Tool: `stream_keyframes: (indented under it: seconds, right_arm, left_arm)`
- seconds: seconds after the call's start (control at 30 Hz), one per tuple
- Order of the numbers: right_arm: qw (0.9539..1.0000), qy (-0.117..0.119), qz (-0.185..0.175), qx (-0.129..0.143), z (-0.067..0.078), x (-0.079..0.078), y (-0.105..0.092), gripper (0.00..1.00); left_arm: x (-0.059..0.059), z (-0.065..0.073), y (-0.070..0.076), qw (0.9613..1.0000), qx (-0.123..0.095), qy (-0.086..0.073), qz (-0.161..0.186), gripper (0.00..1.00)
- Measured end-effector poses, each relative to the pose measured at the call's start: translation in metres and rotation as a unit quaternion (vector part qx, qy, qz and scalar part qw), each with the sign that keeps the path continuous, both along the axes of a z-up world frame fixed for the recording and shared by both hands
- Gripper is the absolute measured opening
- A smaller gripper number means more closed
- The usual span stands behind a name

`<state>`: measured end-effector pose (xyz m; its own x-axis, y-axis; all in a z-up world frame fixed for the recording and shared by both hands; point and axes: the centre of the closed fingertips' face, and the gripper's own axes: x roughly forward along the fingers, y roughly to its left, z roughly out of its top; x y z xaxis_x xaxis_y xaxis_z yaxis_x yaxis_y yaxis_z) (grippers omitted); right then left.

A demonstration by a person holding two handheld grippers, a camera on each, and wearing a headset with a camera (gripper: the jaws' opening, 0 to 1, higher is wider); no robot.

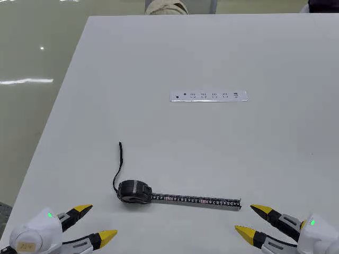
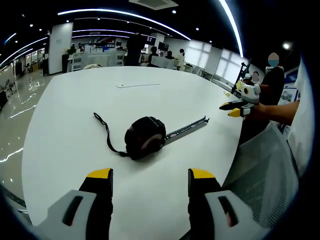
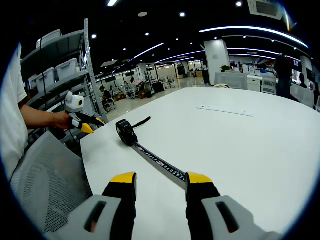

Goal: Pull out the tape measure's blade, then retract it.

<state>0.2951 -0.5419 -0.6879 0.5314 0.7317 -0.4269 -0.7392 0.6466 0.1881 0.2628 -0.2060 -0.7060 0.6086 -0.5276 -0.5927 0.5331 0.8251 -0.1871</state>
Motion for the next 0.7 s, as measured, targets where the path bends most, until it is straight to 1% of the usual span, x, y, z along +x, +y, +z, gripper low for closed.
stream_keyframes:
  seconds: [0.03,0.07,0.1,0.17,0.27,0.33,0.5,0.63,0.7]
  right_arm:
    - [1.0000,0.002,-0.007,0.003,-0.001,0.001,-0.002,0.41]
    - [0.9999,0.008,-0.013,0.000,-0.002,0.000,-0.004,0.44]
    - [0.9999,0.007,-0.013,-0.003,-0.001,-0.001,-0.004,0.44]
    - [0.9997,0.015,-0.018,-0.007,-0.002,-0.004,-0.007,0.46]
    - [0.9996,0.014,-0.021,-0.010,-0.002,-0.008,-0.010,0.46]
    - [0.9995,0.017,-0.027,-0.008,-0.002,-0.010,-0.013,0.48]
    - [0.9994,0.018,-0.027,-0.011,-0.003,-0.019,-0.015,0.47]
    - [0.9991,0.025,-0.030,-0.013,-0.005,-0.025,-0.019,0.51]
    - [0.9990,0.027,-0.034,-0.014,-0.006,-0.028,-0.020,0.53]
  left_arm:
    - [-0.001,0.000,0.000,1.0000,-0.001,0.001,0.001,0.60]
    - [-0.003,-0.001,0.001,1.0000,-0.002,0.001,0.004,0.60]
    - [-0.004,-0.001,0.002,1.0000,-0.001,0.002,0.007,0.61]
    - [-0.006,-0.001,0.003,0.9999,-0.003,0.004,0.015,0.62]
    - [-0.011,-0.001,0.005,0.9998,-0.002,0.006,0.021,0.63]
    - [-0.013,0.000,0.007,0.9996,-0.001,0.008,0.029,0.64]
    - [-0.019,0.001,0.012,0.9992,-0.001,0.007,0.038,0.64]
    - [-0.023,0.002,0.015,0.9989,-0.001,0.007,0.047,0.66]
    - [-0.025,0.003,0.016,0.9986,-0.005,0.005,0.053,0.68]
